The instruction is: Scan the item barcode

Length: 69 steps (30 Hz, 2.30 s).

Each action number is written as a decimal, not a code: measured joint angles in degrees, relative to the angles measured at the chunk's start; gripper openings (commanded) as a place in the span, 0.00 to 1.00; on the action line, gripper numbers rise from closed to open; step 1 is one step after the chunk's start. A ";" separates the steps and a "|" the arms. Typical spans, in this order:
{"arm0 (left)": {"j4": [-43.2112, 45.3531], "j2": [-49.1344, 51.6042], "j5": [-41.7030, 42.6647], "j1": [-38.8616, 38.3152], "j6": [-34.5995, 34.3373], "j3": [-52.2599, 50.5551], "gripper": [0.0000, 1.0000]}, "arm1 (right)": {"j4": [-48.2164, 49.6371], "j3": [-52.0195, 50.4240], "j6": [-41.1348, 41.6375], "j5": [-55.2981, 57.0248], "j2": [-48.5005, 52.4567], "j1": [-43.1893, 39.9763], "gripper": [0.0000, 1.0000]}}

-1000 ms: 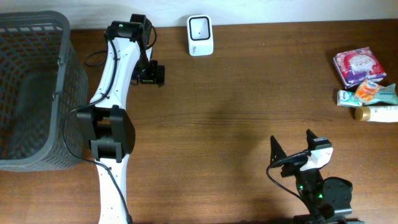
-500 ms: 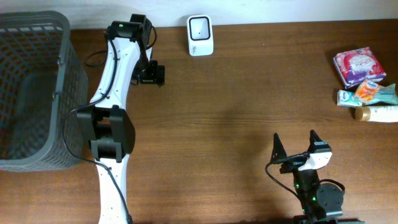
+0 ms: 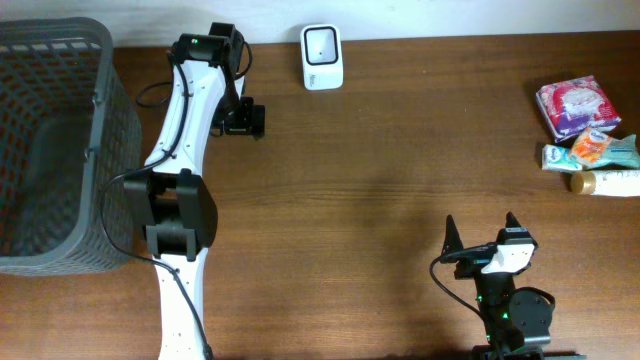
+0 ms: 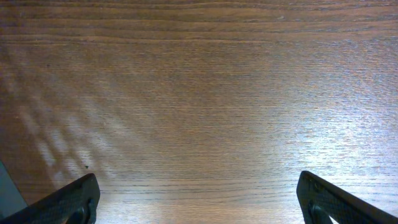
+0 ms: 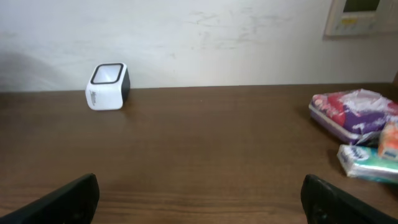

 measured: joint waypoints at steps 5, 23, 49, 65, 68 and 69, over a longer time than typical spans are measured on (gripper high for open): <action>0.00 0.00 0.00 0.00 0.00 0.00 0.99 | 0.00 0.00 -2.73 0.00 0.00 0.00 0.99; 0.00 0.00 0.00 0.00 0.00 0.00 0.99 | 0.02 0.02 -3.58 0.00 0.00 0.00 0.99; 0.39 -9.33 -0.17 -2.43 0.00 -0.46 0.99 | 0.02 0.00 -3.63 0.00 0.00 0.00 0.99; 28.48 -47.12 -0.13 -17.11 10.99 -47.80 0.99 | 0.02 0.02 -3.78 0.02 0.00 0.00 0.99; 27.23 -52.78 0.07 -17.11 11.08 -49.24 0.99 | 0.02 0.02 -3.78 0.00 0.00 0.00 0.99; 26.88 -53.57 0.07 -17.11 11.08 -49.24 0.99 | 0.02 0.02 -3.78 0.00 0.00 0.00 0.99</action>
